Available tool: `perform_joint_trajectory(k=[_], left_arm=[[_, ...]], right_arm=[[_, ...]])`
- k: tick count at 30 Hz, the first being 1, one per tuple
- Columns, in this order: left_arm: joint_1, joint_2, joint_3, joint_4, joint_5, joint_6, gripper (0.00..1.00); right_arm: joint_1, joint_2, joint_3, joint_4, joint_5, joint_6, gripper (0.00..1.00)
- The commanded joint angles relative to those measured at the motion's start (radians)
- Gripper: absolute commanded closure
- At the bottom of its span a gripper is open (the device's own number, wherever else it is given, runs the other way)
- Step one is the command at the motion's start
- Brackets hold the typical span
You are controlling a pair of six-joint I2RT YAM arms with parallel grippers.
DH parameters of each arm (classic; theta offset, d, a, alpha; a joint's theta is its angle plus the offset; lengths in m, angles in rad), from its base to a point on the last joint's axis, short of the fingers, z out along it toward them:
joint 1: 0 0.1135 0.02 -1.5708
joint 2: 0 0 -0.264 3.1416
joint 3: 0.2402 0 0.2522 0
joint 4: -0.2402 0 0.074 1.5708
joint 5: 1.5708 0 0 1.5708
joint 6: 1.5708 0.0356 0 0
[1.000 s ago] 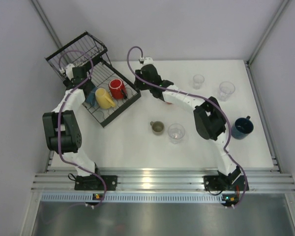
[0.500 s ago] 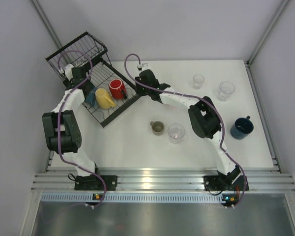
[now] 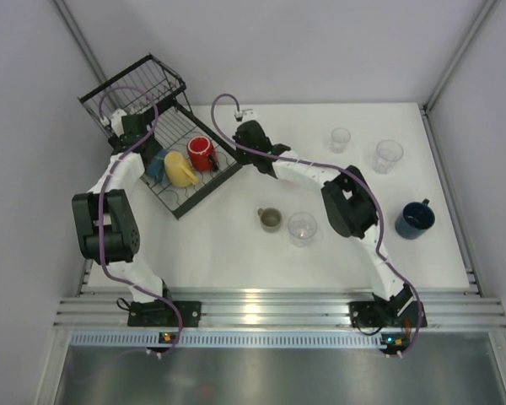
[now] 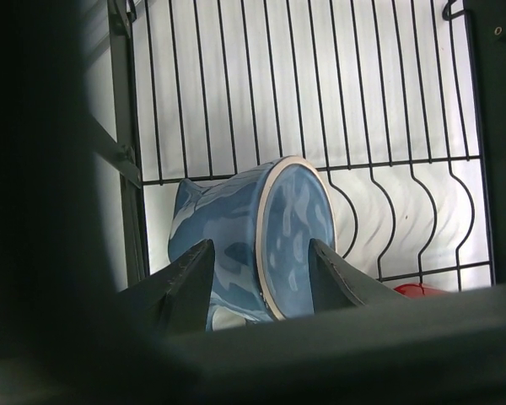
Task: Load the cups into the dish rack
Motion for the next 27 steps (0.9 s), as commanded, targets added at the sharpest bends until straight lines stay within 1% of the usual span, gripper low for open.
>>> perform_joint_trajectory(k=[1,5,13,18,27], left_arm=[[0.009,-0.008,-0.02,-0.012,0.032,-0.011,0.46],[0.009,-0.02,-0.024,-0.01,0.052,0.003,0.46],[0.009,-0.117,-0.007,-0.01,0.066,0.024,0.46],[0.007,-0.143,0.005,-0.012,0.077,0.032,0.46],[0.007,-0.186,-0.035,-0.018,0.055,0.061,0.46]], right_arm=[[-0.007,-0.017,-0.029,-0.037,0.09,-0.001,1.0],[-0.025,-0.023,-0.048,-0.045,0.093,0.0,1.0],[-0.047,-0.023,-0.08,-0.028,0.07,0.005,1.0],[-0.053,-0.023,-0.086,-0.03,0.072,0.006,1.0],[-0.079,-0.035,-0.104,-0.036,0.076,0.008,1.0]])
